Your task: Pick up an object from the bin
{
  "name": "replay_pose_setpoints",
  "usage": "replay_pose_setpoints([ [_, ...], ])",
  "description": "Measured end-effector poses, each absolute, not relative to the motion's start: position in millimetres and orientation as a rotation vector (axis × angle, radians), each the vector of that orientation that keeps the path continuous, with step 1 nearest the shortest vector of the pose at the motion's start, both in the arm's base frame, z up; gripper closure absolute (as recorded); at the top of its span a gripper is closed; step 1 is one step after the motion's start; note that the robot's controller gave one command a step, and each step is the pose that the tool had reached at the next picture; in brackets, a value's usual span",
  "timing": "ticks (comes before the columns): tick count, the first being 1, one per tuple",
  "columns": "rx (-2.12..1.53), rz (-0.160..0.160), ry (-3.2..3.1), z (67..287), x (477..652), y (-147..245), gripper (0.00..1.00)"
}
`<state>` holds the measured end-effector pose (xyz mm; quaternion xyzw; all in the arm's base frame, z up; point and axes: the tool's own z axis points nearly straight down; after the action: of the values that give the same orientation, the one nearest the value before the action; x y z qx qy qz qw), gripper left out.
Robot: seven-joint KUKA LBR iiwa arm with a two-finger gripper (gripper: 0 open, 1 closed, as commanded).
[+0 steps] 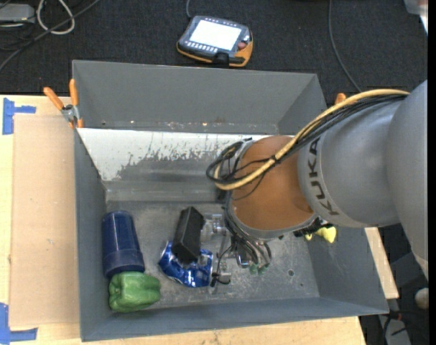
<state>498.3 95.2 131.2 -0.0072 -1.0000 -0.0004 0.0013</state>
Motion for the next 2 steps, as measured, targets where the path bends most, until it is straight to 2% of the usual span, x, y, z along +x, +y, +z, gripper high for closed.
replay_pose_setpoints([
  [1, -0.023, -0.001, -3.139, 131.2, 498.3, 95.2, 0.0],
  [2, -0.115, -0.003, -3.14, 71.4, 480.4, 122.0, 0.0],
])
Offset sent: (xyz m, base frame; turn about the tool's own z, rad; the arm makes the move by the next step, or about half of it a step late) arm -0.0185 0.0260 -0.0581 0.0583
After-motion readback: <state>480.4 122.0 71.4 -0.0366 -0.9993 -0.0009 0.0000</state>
